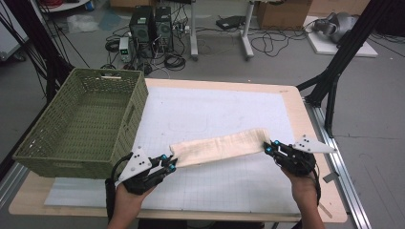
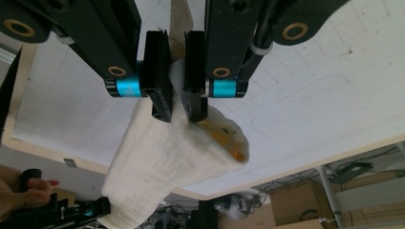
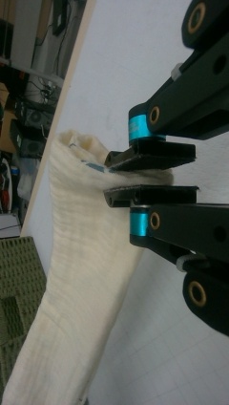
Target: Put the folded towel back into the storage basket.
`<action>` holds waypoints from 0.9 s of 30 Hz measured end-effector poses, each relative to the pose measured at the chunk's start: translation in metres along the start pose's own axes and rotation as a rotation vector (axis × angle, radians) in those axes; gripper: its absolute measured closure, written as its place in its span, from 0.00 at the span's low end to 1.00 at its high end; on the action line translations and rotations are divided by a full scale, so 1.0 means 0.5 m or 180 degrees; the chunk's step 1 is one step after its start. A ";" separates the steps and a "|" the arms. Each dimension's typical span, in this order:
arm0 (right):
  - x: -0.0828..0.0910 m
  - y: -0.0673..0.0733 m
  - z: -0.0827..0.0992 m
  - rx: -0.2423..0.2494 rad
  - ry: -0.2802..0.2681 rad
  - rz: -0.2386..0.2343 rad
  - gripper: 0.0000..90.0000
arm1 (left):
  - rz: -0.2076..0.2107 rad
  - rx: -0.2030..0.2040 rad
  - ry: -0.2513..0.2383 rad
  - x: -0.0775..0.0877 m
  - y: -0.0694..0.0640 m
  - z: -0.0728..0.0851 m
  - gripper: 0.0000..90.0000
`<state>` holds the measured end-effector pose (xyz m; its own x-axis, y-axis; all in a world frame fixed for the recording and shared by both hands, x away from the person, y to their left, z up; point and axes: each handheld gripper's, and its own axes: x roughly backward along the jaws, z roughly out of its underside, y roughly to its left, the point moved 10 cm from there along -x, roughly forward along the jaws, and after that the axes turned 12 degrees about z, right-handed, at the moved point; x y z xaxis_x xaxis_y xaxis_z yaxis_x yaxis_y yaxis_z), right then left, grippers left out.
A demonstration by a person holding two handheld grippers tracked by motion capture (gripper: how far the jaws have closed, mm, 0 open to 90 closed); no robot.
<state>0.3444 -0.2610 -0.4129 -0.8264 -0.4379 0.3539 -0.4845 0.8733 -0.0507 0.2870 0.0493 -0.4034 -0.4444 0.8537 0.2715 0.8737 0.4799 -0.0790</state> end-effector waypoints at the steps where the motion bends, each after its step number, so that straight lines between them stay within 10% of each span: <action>1: -0.003 -0.001 -0.008 0.0017 -0.0013 0.0000 0.91 | -0.0012 -0.0002 -0.0017 0.003 0.001 -0.004 0.91; 27: -0.090 0.018 -0.132 0.0133 -0.0133 -0.0089 0.91 | -0.0234 -0.0132 -0.0262 0.070 0.017 -0.070 0.92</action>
<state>0.3960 -0.2193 -0.3674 -0.8233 -0.4713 0.3163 -0.5183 0.8514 -0.0806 0.2856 0.0761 -0.3609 -0.5208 0.8310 0.1952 0.8448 0.5346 -0.0216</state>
